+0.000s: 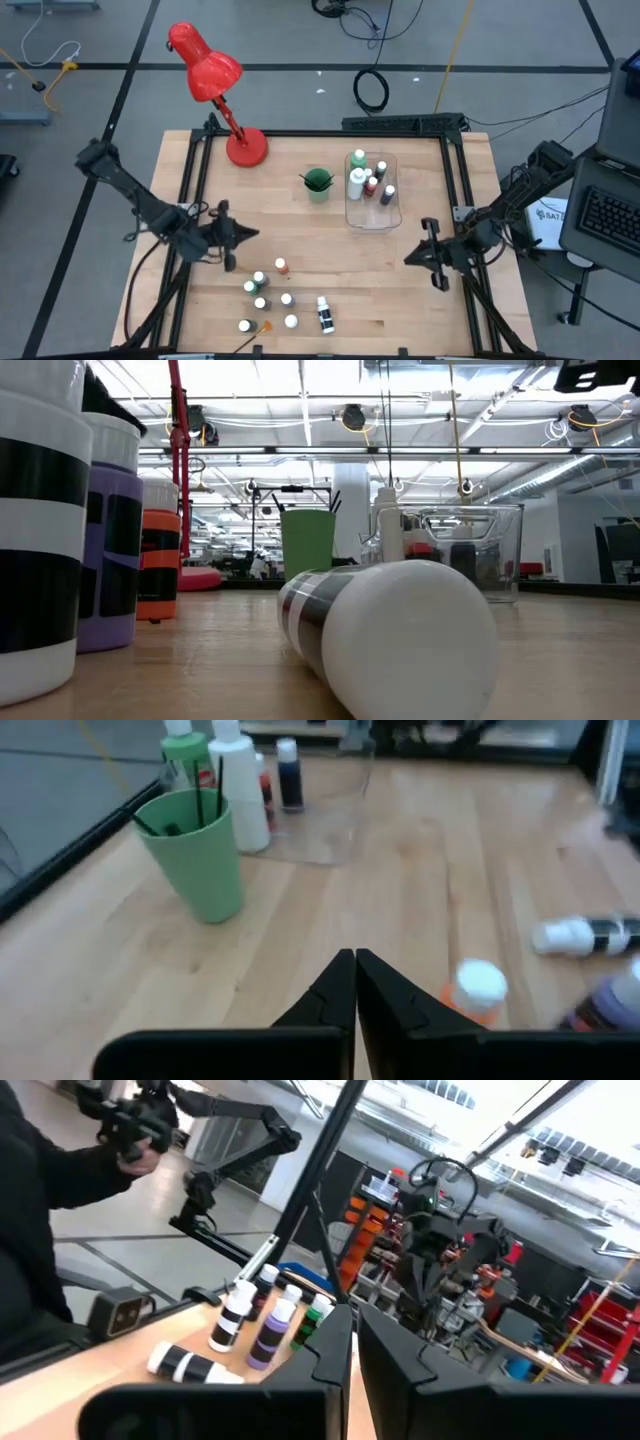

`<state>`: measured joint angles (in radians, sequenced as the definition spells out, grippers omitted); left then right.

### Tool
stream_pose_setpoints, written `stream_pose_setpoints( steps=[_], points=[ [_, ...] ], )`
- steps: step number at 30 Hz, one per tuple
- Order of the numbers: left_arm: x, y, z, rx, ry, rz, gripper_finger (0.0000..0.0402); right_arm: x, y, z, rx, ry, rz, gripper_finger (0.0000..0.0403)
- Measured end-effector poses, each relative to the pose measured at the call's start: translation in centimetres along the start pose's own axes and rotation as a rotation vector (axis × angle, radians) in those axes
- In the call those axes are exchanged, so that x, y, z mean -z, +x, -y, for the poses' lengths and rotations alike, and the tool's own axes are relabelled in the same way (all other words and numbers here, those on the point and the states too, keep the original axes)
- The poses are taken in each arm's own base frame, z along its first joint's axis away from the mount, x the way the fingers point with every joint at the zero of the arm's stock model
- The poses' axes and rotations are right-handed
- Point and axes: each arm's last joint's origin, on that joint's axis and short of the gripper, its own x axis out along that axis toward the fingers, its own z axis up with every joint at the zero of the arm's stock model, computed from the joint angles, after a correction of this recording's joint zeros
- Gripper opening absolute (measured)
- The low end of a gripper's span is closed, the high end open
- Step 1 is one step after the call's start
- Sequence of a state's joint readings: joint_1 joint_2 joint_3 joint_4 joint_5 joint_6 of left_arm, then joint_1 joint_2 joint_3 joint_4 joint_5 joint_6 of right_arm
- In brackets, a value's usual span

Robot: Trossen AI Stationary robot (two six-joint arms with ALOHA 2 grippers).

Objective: Pick & Place Paint Supplies
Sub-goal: Put the green paint bottle into the transparent bin

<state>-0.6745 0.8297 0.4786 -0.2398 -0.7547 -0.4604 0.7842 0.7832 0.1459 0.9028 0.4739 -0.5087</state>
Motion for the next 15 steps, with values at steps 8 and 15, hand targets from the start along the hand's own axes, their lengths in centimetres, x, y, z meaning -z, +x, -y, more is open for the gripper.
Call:
stream_pose_setpoints(
  steps=[8,15],
  points=[
    [2.7,1.9,-0.3,0.151,0.072,0.085,0.001,0.5,0.3,0.6,0.042,0.036,-0.031,0.0016],
    [2.3,3.3,0.7,0.281,0.108,0.024,0.0079,0.7,0.4,0.8,0.052,0.066,-0.047,0.0016]
  ],
)
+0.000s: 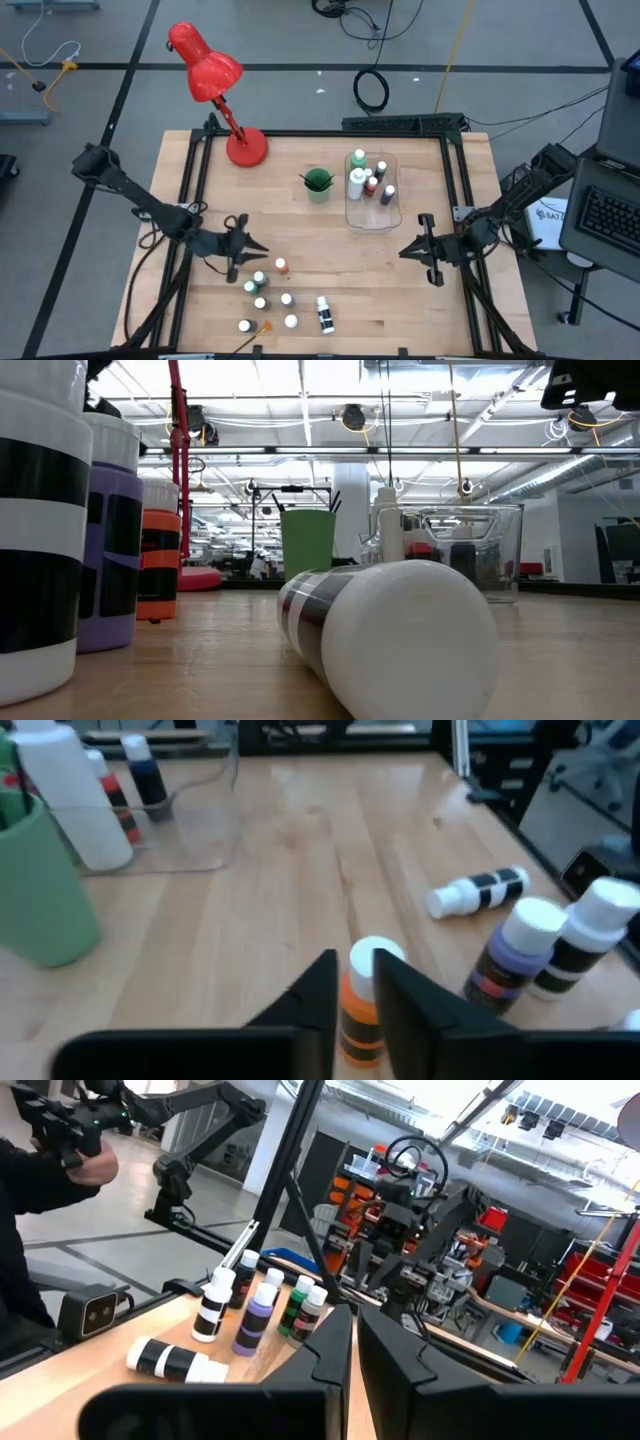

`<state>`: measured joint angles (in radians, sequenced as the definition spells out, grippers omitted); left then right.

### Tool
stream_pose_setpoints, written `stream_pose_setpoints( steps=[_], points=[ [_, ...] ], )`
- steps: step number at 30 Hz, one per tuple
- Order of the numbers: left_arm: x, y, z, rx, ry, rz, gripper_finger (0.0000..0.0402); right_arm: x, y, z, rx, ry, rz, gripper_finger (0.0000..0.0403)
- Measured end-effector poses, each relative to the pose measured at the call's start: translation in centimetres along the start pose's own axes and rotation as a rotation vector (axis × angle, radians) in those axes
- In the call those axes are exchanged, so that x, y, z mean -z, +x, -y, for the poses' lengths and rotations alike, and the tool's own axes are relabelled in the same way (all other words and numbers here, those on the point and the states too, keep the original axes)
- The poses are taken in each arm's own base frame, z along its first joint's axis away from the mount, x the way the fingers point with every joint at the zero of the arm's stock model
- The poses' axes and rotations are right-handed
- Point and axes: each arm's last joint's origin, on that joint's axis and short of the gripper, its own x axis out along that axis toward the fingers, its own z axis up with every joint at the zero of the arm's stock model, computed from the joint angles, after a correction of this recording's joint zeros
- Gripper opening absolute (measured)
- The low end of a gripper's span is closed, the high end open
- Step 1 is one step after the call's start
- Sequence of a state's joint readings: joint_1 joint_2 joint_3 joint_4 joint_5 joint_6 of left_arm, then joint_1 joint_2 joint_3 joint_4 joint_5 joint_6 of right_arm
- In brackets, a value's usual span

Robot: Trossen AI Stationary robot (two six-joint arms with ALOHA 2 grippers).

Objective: Pick & Place Paint Supplies
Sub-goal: Put the green paint bottle into the transparent bin

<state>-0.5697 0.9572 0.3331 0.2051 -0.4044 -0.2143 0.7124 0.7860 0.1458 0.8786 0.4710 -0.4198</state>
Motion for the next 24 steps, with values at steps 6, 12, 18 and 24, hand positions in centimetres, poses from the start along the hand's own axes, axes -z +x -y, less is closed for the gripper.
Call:
stream_pose_setpoints(
  steps=[6,12,18,24],
  points=[
    [0.9,1.7,0.0,0.011,0.036,-0.065,0.0192,0.0,0.0,0.0,-0.001,0.0,0.0,0.0016],
    [1.1,2.8,-0.4,0.091,0.002,-0.08,0.0282,0.0,0.0,0.0,-0.001,0.005,0.0,0.0016],
    [1.4,3.5,-0.6,0.088,-0.006,-0.089,0.0314,0.0,0.0,0.0,-0.001,0.014,-0.001,0.0016],
    [1.5,4.2,-0.6,0.103,-0.012,-0.076,0.0314,0.0,0.0,0.0,-0.001,0.014,0.0,0.0016]
  ],
)
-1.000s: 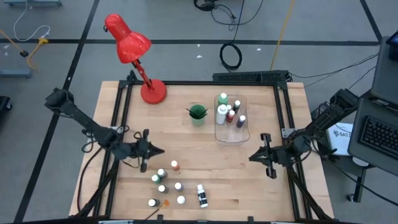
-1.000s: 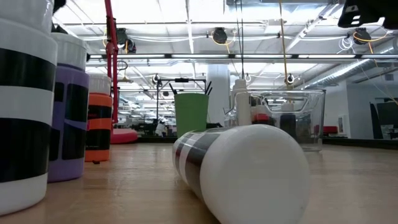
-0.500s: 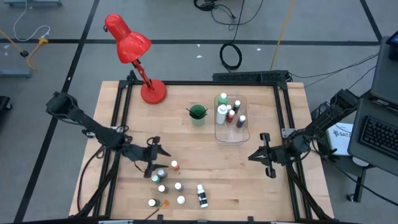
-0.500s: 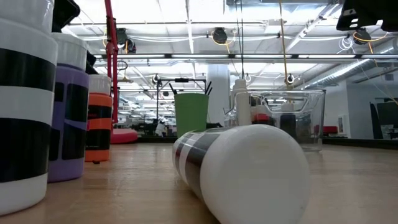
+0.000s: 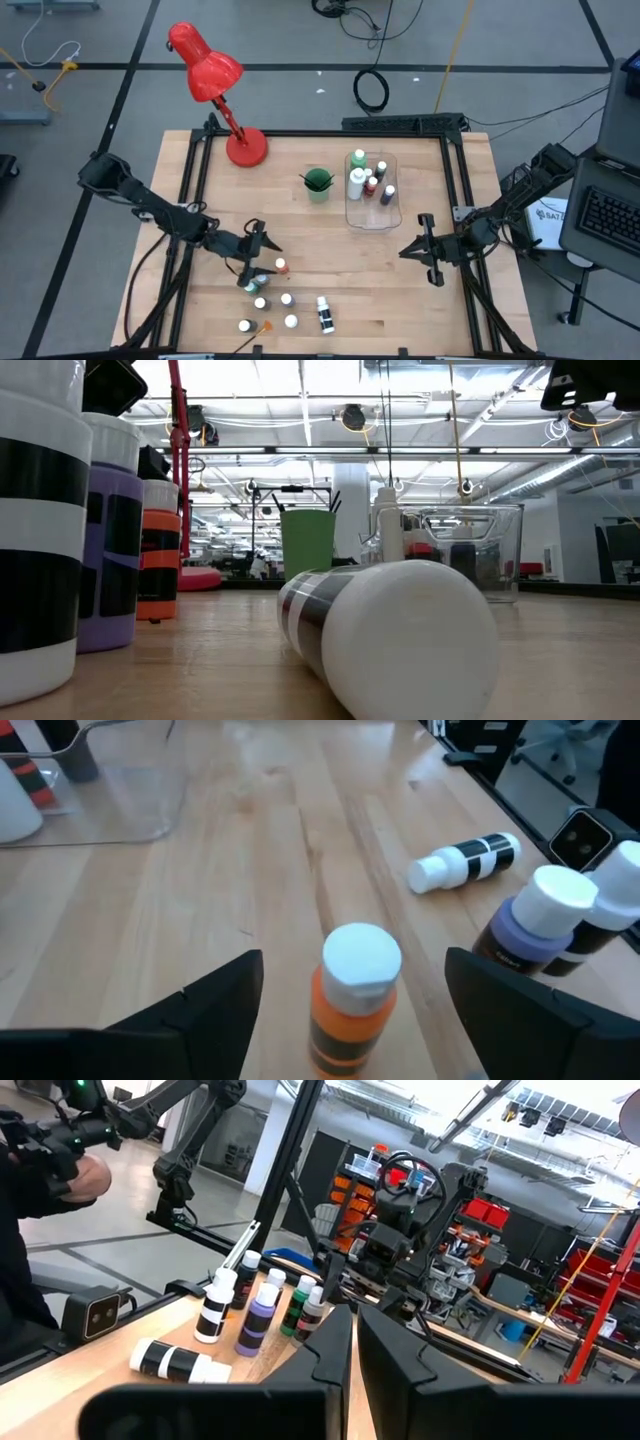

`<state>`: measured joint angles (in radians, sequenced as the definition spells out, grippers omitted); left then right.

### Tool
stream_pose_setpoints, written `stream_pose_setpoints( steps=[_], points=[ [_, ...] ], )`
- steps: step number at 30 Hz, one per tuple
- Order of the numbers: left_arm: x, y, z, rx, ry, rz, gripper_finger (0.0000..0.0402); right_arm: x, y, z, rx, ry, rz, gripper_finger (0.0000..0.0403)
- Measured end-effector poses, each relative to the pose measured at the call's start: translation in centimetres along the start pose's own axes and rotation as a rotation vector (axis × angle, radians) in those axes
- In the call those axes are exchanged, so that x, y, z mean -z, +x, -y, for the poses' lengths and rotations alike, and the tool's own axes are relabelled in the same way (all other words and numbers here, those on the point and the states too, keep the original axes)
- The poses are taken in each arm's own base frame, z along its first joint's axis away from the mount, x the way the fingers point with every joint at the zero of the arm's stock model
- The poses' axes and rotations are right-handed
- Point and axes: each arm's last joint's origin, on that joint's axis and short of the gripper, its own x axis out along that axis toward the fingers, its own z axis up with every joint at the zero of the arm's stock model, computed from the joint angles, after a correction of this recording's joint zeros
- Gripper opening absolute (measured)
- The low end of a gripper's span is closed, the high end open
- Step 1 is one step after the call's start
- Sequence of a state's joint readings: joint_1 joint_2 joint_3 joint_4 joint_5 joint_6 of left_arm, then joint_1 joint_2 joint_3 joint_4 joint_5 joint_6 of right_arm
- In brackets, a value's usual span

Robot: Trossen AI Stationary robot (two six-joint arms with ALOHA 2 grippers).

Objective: Pick & Place Paint Supplies
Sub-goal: Put the green paint bottle into the transparent bin

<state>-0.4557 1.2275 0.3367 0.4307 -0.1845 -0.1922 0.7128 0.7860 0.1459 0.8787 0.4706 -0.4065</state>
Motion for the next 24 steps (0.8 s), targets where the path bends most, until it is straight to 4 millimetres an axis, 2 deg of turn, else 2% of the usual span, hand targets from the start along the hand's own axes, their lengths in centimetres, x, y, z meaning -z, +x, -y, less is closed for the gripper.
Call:
stream_pose_setpoints(
  steps=[7,17,20,24],
  points=[
    [-0.1,0.1,0.0,0.003,0.017,0.009,0.0294,0.0,0.0,0.0,0.0,0.002,0.001,0.0016],
    [-1.5,-1.8,0.0,0.021,0.032,0.087,0.0297,0.0,0.0,0.0,0.0,0.001,0.0,0.0016],
    [-2.4,-2.8,0.4,0.105,0.004,0.093,0.0299,0.0,0.0,0.0,0.0,0.001,0.0,0.0016],
    [-3.9,-4.7,2.0,0.249,0.012,0.039,0.0297,0.0,0.0,0.0,0.0,0.001,0.0,0.0016]
  ],
)
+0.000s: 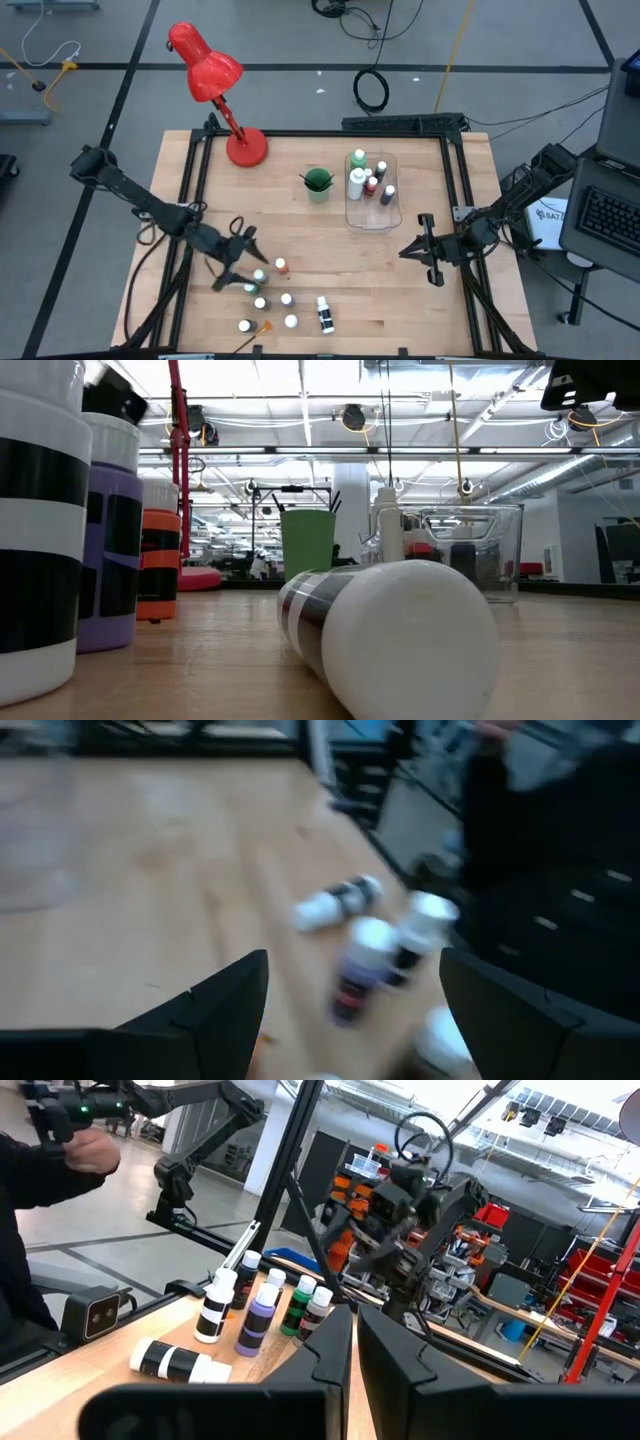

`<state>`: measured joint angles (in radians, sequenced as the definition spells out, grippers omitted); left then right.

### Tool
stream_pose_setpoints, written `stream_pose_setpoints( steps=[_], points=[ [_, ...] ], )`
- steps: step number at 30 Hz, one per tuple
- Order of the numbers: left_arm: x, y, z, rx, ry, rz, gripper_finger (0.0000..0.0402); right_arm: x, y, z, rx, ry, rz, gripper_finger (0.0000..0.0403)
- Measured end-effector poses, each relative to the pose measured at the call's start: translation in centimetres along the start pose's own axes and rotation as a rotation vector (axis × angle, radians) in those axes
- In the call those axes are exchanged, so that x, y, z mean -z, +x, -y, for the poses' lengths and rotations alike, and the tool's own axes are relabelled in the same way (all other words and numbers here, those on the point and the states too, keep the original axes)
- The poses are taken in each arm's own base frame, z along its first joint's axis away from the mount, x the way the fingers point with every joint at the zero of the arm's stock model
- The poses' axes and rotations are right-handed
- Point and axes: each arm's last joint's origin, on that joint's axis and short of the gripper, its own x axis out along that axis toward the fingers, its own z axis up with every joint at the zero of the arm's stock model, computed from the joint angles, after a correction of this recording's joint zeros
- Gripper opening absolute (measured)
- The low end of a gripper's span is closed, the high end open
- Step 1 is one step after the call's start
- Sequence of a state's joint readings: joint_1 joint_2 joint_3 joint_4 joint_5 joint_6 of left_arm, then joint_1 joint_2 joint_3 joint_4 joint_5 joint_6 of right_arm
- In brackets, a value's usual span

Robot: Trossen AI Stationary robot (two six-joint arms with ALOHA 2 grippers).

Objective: Pick & Place Paint Supplies
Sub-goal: Put the green paint bottle into the transparent bin

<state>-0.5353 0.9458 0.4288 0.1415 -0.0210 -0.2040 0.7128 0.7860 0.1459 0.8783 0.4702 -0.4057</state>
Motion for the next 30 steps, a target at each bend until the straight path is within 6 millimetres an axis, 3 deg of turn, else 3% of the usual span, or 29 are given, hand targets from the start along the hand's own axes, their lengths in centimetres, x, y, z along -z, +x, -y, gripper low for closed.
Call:
stream_pose_setpoints(
  steps=[8,13,30],
  points=[
    [2.7,-0.3,2.4,-0.071,-0.14,-0.139,0.0296,0.0,0.0,0.0,0.0,0.0,-0.001,0.0016],
    [3.1,0.3,3.6,-0.04,-0.096,-0.138,0.0296,0.0,0.0,0.0,0.0,0.001,0.001,0.0016],
    [4.5,1.2,4.5,-0.118,-0.019,-0.184,0.0296,0.0,0.0,0.0,0.0,0.001,0.0,0.0016]
  ],
)
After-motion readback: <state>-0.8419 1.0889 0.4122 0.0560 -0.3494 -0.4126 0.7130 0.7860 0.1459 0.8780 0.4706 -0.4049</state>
